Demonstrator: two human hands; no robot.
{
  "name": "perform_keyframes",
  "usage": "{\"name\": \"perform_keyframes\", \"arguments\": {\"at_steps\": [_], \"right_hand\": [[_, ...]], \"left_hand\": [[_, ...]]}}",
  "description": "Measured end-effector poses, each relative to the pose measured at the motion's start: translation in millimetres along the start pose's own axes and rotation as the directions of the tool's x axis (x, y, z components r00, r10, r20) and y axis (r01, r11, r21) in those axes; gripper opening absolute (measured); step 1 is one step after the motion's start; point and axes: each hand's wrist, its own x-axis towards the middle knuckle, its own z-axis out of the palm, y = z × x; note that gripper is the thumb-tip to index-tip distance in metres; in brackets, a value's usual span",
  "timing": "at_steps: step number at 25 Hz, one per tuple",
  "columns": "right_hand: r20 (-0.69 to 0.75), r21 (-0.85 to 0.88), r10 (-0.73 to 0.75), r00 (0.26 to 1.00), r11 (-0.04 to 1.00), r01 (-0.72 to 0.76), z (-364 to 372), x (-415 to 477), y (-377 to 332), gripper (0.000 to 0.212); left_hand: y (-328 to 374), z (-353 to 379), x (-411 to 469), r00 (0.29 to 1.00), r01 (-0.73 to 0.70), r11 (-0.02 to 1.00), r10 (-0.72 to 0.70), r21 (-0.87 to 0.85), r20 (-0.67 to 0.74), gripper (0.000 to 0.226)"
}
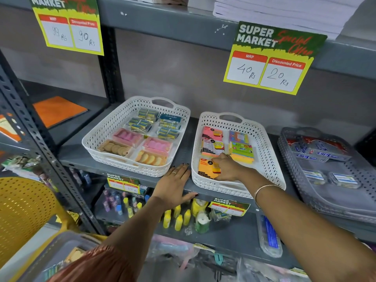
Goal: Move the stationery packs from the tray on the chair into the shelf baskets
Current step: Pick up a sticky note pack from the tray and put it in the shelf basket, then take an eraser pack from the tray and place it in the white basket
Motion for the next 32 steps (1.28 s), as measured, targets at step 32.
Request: {"name": "perform_keyframes", "arguments": {"at_steps": [32], "right_hand": [[-0.499,-0.191,-0.752,0.429,0.579,0.793,111.3,38.9,-325.9,0.034]], "left_hand": [[-100.6,58.3,-313.1,0.649,0.756,0.653,-0.735,-0.054,0.195,0.080]]}}
